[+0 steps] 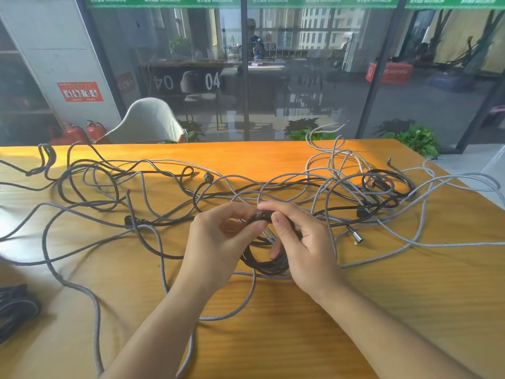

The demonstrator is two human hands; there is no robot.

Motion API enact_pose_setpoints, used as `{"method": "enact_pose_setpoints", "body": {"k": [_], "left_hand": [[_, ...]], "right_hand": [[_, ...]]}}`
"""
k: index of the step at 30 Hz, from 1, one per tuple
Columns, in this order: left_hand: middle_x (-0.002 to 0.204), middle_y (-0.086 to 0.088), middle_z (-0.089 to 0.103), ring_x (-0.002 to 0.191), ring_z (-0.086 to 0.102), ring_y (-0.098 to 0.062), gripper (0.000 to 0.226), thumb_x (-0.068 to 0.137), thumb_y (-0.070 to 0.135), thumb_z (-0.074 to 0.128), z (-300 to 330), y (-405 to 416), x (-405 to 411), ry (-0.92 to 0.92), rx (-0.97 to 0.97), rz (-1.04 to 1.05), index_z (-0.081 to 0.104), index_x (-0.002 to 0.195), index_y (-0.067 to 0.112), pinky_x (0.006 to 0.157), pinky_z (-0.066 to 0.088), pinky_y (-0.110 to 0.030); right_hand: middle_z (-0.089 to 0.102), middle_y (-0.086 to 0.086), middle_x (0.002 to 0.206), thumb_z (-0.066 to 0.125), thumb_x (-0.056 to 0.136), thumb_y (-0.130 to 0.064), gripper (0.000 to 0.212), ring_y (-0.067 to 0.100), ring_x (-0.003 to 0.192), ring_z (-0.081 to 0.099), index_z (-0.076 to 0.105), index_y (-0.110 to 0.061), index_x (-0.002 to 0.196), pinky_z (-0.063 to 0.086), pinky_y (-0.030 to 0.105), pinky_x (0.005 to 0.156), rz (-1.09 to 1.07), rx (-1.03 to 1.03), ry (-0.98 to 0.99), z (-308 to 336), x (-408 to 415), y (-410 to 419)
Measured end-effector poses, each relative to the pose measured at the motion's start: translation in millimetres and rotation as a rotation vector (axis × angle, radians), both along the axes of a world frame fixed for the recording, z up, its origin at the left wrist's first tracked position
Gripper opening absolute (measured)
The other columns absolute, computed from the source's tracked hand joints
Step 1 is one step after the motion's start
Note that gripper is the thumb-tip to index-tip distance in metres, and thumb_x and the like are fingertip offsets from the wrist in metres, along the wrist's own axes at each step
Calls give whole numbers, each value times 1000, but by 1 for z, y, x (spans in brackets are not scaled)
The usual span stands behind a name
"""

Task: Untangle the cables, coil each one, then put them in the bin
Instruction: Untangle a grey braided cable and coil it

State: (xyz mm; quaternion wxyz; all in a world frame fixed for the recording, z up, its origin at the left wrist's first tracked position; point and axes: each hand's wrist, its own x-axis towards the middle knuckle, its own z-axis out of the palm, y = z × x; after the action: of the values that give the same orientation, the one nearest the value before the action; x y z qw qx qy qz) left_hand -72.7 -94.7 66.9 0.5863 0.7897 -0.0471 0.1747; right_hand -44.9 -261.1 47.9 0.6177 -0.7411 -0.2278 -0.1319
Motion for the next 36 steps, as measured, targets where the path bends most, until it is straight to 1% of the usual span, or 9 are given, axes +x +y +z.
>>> {"method": "enact_pose_setpoints", "body": {"k": [5, 12, 16, 20, 23, 26, 30, 32, 36], "left_hand": [[67, 1, 71, 57, 55, -10, 8, 86, 26, 85, -1, 2, 0, 14, 35, 23, 79, 88, 31, 56, 42, -21], [65, 6, 69, 57, 58, -12, 15, 85, 25, 86, -6, -1, -1, 26, 154, 68, 75, 82, 34, 54, 47, -21], [70, 7, 71, 58, 59, -15, 12, 90, 21, 81, -5, -5, -1, -3, 73, 59, 76, 84, 30, 53, 48, -28], [82, 10, 75, 74, 70, -17, 8, 95, 21, 75, -5, -8, -3, -45, 54, 42, 78, 96, 29, 71, 60, -42], [83, 7, 76, 76, 72, -17, 8, 93, 19, 77, -4, -7, -3, -79, 4, 48, 78, 100, 24, 72, 61, -38], [86, 0, 76, 76, 73, -19, 20, 88, 13, 81, -2, -5, -3, -81, -143, 32, 78, 106, 22, 69, 59, -27], [95, 4, 78, 93, 74, -19, 25, 90, 10, 81, -2, -2, -2, -66, -77, -22, 77, 111, 21, 81, 61, -38], [101, 6, 78, 101, 73, -20, 28, 91, 6, 78, -3, -3, -1, -47, -51, -54, 75, 115, 20, 84, 62, -41], [96, 4, 78, 85, 77, -21, 27, 94, 2, 73, -4, -4, -1, -63, -139, -7, 74, 113, 22, 77, 62, -32]], "right_hand": [[67, -21, 75, 49, 110, -21, 22, 13, 51, 64, 71, -22, 113, 41, 13, 56, -40, -88, 30, 1, -1, 3], [61, -11, 61, 43, 112, -24, 18, 12, 51, 66, 60, -27, 106, 38, 16, 54, -133, -229, -63, -3, -1, 6], [63, -3, 68, 45, 112, -22, 17, 15, 51, 65, 61, -24, 108, 37, 14, 53, -70, -169, -45, 0, 1, 2], [65, -5, 81, 47, 110, -21, 16, 17, 54, 67, 62, -26, 107, 40, 16, 55, 18, -111, -15, 5, 1, 0], [68, 1, 83, 51, 109, -21, 15, 18, 56, 70, 65, -26, 107, 44, 22, 54, 28, -89, -10, 8, 0, -2], [68, 7, 86, 52, 109, -19, 13, 17, 59, 73, 64, -22, 109, 44, 27, 52, 33, -89, -11, 9, -1, -3], [70, -2, 80, 53, 109, -18, 11, 15, 61, 72, 63, -19, 111, 45, 25, 56, 21, -80, 10, 8, -1, -4], [69, -6, 91, 54, 108, -18, 8, 18, 61, 72, 61, -20, 112, 50, 24, 62, 19, -38, 27, 8, 0, -3], [67, -7, 109, 62, 104, -17, 17, 22, 66, 74, 58, -21, 120, 55, 24, 69, 88, 43, 108, 9, 0, -2]]}}
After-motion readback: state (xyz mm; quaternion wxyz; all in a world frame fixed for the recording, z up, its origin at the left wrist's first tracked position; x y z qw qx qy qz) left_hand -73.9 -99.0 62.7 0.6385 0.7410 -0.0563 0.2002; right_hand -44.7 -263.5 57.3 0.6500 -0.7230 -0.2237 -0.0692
